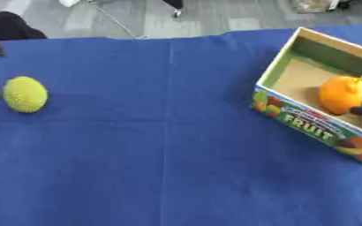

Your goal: Pick up the objects with one hand, pass them to the other hand, and then place them into the box on the other side of the table.

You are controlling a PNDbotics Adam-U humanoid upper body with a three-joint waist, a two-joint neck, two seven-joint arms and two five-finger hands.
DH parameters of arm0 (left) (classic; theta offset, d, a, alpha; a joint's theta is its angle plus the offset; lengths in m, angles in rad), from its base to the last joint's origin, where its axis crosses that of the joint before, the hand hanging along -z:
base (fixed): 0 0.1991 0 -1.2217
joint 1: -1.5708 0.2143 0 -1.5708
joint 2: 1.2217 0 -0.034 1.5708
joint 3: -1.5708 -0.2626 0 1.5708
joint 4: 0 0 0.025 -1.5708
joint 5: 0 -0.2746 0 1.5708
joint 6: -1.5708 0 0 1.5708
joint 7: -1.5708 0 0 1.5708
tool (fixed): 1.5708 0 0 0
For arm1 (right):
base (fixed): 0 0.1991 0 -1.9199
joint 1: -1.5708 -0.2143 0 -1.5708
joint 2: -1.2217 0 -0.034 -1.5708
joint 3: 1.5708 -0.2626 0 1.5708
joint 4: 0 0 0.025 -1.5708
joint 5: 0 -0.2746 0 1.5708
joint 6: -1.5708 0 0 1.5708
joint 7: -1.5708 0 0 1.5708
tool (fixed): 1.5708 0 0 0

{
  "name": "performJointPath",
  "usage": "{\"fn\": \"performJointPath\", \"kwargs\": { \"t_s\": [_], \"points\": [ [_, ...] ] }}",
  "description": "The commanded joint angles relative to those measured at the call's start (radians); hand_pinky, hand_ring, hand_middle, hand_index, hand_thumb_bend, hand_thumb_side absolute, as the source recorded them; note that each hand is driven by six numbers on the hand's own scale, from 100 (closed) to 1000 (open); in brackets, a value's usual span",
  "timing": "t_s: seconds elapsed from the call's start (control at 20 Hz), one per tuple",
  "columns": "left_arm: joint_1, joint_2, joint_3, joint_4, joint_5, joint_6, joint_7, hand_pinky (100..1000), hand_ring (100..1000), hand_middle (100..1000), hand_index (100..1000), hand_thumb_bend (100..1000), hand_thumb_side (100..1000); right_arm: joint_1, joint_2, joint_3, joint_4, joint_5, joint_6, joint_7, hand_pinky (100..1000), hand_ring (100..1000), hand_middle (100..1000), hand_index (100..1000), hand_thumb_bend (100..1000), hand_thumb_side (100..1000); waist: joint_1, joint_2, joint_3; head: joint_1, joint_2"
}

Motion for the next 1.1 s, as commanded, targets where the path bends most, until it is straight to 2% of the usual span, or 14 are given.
{"fn": "performJointPath", "kwargs": {
  "t_s": [0.05, 0.25, 0.7, 1.1],
  "points": [
    [-0.028, 0.01, 0.002, 0.011, -0.008, -0.004, 0.001, 836, 814, 749, 772, 829, 157, -0.002, -0.014, -0.005, -0.015, 0.009, 0.005, -0.001, 702, 1000, 964, 968, 100, 444, 0.002, -0.035, -0.004, 0.003, -0.016],
    [-0.032, -0.015, 0.006, 0.042, -0.015, -0.004, 0.009, 831, 810, 745, 765, 790, 131, -0.006, -0.011, -0.001, -0.015, 0.011, 0.01, -0.002, 702, 1000, 963, 967, 100, 448, 0.0, -0.033, -0.007, 0.001, -0.02],
    [-0.034, -0.048, 0.019, 0.109, -0.078, -0.004, 0.021, 835, 814, 752, 770, 785, 121, -0.018, -0.002, 0.005, -0.015, 0.013, 0.015, 0.0, 704, 1000, 963, 966, 100, 450, -0.005, -0.024, -0.015, 0.007, -0.026],
    [-0.032, -0.068, 0.032, 0.151, -0.156, -0.008, 0.037, 838, 816, 756, 781, 795, 101, -0.023, 0.002, 0.009, -0.015, 0.008, 0.017, 0.006, 710, 1000, 964, 967, 100, 457, -0.009, -0.021, -0.017, 0.031, -0.026]
  ]
}}
